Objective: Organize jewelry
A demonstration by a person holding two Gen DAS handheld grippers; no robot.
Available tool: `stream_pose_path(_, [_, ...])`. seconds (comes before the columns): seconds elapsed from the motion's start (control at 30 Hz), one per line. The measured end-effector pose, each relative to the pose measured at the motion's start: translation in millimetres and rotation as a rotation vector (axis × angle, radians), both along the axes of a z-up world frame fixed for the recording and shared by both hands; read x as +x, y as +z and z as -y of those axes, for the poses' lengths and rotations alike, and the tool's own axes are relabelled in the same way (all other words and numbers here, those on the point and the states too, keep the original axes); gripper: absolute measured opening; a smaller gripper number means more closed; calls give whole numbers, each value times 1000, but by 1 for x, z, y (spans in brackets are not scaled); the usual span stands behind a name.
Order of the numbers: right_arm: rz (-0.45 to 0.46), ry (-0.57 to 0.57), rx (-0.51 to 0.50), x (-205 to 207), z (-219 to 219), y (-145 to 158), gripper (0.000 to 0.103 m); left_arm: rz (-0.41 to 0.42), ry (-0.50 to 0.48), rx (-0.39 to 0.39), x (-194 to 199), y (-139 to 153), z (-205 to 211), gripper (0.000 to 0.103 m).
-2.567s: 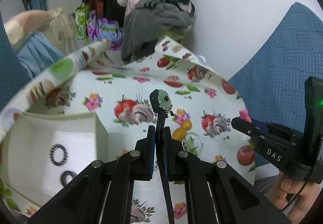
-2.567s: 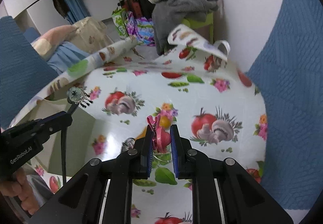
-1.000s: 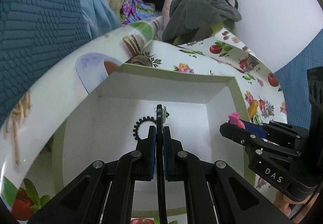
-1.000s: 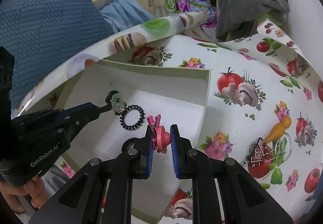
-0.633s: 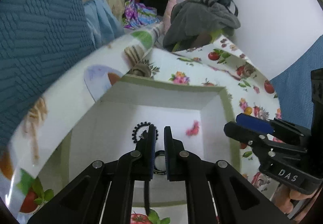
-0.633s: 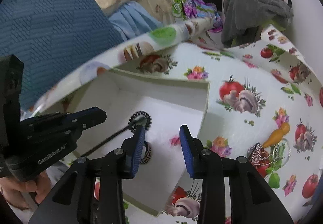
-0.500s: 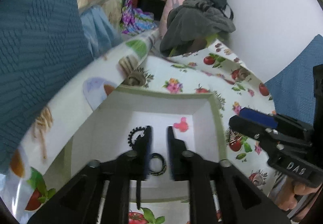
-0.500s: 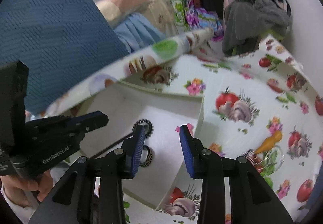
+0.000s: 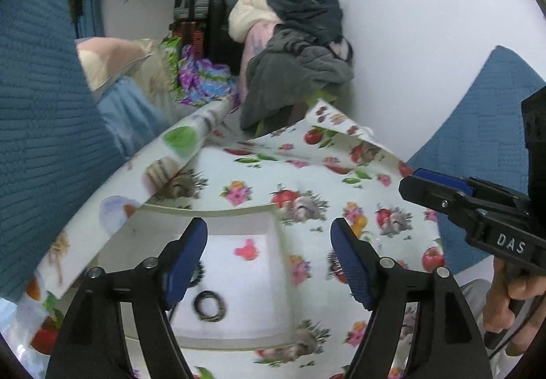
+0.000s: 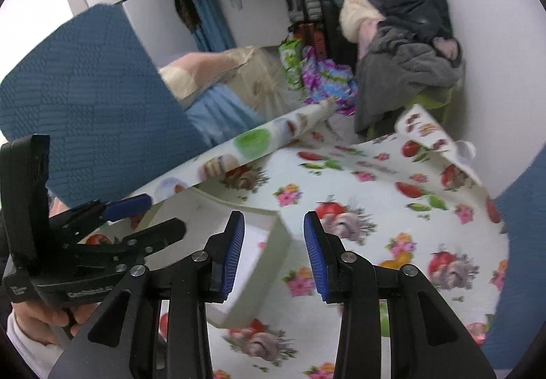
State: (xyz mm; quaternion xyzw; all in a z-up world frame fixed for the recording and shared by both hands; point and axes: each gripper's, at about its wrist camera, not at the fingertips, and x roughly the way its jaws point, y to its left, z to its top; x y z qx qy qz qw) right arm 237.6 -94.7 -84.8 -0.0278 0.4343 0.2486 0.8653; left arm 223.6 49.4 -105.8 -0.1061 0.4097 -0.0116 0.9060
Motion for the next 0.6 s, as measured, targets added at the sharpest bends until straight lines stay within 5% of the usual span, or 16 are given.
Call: stream_pose_path(0.6, [-13, -160, -27, -5, 125, -42, 34, -5, -99, -76, 16, -46, 94, 67])
